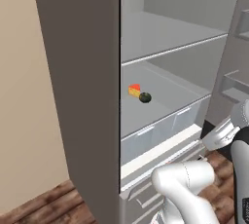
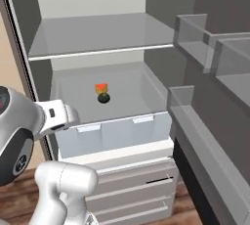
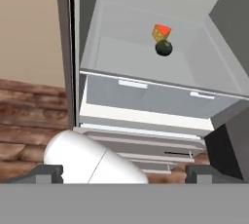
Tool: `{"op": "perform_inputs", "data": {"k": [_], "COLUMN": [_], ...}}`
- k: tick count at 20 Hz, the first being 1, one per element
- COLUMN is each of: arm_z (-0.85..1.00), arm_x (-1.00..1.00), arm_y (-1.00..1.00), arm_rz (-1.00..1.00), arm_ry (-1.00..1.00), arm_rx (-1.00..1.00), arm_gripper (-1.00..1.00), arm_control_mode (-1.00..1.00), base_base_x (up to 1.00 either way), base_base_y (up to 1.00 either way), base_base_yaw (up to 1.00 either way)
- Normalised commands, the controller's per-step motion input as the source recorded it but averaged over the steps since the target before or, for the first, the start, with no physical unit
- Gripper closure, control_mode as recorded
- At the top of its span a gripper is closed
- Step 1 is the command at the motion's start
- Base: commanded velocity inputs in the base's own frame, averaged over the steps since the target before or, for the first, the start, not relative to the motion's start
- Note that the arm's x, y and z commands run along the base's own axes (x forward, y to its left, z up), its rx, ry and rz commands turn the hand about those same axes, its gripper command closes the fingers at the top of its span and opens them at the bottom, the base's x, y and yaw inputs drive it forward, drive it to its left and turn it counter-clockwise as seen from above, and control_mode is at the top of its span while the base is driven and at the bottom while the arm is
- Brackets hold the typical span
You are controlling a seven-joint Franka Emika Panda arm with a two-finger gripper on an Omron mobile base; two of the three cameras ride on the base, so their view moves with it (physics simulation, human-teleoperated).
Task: Take the cheese, fish, and squash from the fridge and place them on the plate on the dining counter to create an appetizer plate.
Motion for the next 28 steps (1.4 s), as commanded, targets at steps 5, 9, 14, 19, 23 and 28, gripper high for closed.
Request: {"op": "perform_inputs", "data": {"k": [5, 9, 14, 19, 23, 28], "arm_z": [0.00, 0.00, 0.00, 0.00, 0.00, 0.00], "arm_x": [0.00, 0.00, 0.00, 0.00, 0.00, 0.00], "arm_y": [0.00, 0.00, 0.00, 0.00, 0.00, 0.00], "arm_rz": [0.00, 0.00, 0.00, 0.00, 0.00, 0.00], "arm_ry": [0.00, 0.00, 0.00, 0.00, 0.00, 0.00], "arm_rx": [0.00, 0.00, 0.00, 0.00, 0.00, 0.00], "arm_gripper": [-1.00, -1.00, -1.00, -1.00, -1.00, -1.00], "arm_control_mode": [1.00, 1.00, 1.00, 1.00, 1.00, 1.00], "base_base_x": [0.61, 0.68, 0.71, 0.64, 0.54, 0.49], "base_base_y": [-0.07, -0.25, -0.24, -0.14, 0.00, 0.00], "base_base_yaw": [0.22, 0.32, 0.37, 0.36, 0.27, 0.14]}}
